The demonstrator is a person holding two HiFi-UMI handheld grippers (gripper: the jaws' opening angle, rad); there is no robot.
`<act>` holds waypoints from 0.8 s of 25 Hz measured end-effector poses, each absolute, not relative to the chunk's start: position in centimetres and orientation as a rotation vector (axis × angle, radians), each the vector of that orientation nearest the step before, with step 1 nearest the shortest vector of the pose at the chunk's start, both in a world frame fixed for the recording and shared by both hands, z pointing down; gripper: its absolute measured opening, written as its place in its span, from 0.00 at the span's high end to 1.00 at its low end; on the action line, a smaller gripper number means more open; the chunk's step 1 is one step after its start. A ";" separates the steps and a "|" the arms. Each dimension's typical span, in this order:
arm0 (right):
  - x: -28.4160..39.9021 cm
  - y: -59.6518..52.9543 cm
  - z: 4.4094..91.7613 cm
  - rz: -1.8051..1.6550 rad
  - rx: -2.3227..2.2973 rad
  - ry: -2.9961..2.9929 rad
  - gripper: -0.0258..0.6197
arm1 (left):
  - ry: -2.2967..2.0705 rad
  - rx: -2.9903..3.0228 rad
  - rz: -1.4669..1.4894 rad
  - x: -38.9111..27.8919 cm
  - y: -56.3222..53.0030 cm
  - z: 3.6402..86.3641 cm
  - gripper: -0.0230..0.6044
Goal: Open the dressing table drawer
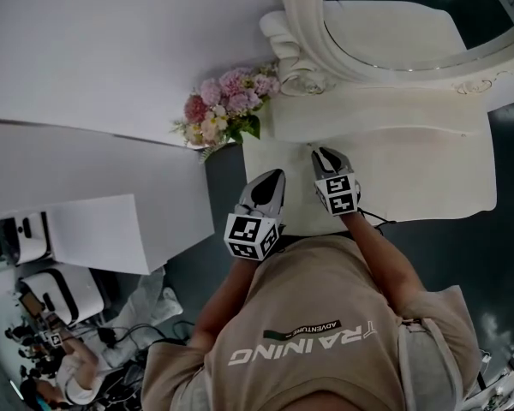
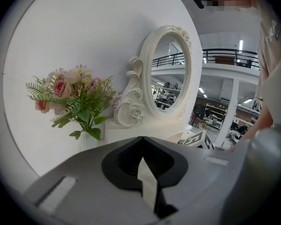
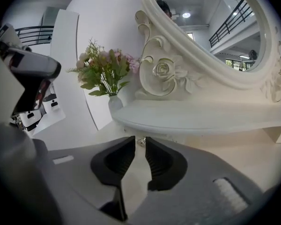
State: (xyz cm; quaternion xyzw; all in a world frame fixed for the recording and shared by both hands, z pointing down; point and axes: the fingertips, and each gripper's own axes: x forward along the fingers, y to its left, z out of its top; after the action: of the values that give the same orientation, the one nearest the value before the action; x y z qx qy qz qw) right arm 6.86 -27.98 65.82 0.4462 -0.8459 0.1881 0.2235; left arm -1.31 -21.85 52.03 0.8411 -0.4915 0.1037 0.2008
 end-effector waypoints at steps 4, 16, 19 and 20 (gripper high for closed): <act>6.0 -28.4 67.7 0.574 1.202 -2.302 0.81 | -1.378 2.314 0.299 -1.9 -22.0 52.6 0.93; 4.9 -30.3 70.2 0.710 1.263 -2.238 0.76 | -1.399 2.267 0.306 -3.1 -22.1 53.7 0.93; 4.6 -30.7 70.5 0.711 1.270 -2.229 0.76 | -1.398 2.263 0.306 -3.4 -22.0 53.8 0.93; 4.6 -30.7 70.5 0.710 1.271 -2.226 0.76 | -1.398 2.261 0.306 -3.5 -22.0 53.8 0.93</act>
State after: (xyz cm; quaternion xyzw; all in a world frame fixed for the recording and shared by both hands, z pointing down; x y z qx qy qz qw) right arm 4.59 -30.73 70.49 0.4641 -0.8128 0.2590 0.2385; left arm -3.53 -22.00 53.83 0.8222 -0.5084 0.1111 0.2306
